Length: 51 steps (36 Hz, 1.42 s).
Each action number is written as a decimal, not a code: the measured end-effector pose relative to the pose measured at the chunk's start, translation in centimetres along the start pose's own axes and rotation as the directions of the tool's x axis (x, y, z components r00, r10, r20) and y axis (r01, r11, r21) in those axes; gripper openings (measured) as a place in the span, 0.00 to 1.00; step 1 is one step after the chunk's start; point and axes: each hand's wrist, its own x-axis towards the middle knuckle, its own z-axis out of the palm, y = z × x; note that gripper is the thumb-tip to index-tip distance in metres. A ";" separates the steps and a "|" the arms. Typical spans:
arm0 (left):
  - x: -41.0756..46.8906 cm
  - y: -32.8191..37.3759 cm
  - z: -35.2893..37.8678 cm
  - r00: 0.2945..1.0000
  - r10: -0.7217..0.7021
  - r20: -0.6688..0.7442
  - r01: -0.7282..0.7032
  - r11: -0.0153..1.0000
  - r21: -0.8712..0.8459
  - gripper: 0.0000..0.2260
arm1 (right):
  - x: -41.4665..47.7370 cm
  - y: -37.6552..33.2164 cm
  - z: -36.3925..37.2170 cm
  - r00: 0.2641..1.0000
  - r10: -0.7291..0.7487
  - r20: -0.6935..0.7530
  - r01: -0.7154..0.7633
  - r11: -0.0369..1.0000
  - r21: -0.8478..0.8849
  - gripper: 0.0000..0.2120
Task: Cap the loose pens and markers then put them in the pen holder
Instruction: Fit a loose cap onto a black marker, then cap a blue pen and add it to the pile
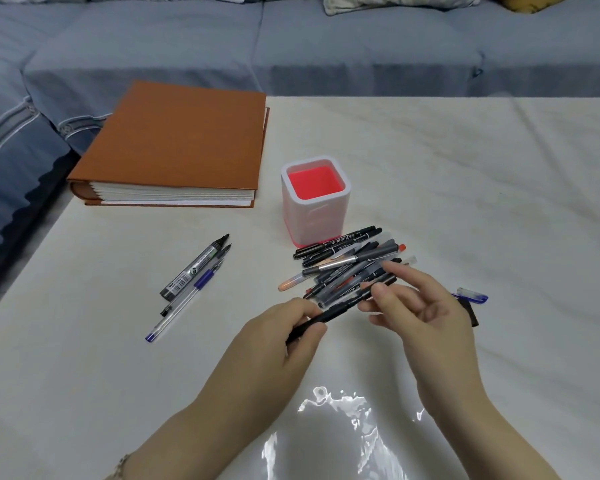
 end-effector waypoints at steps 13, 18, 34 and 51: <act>0.3 -0.7 0.1 0.982 0.184 -0.030 -0.178 0.973 0.146 0.10 | -0.4 0.5 -0.7 0.989 0.001 0.150 0.004 0.999 -0.037 0.08; 1.3 0.0 -0.5 0.986 -0.035 0.163 0.061 0.987 -0.152 0.11 | 0.2 0.0 -1.4 0.969 -0.023 0.246 0.047 0.995 -0.090 0.12; 2.5 -8.8 -4.4 0.965 -0.036 -0.259 0.217 0.666 0.714 0.09 | 6.4 1.4 -2.5 0.914 -0.285 0.289 0.406 0.670 -0.622 0.15; 2.8 -8.7 -3.0 0.950 -0.122 -0.288 0.271 0.781 0.563 0.07 | 6.7 3.6 -5.8 0.883 -0.288 0.372 0.451 0.293 -0.843 0.14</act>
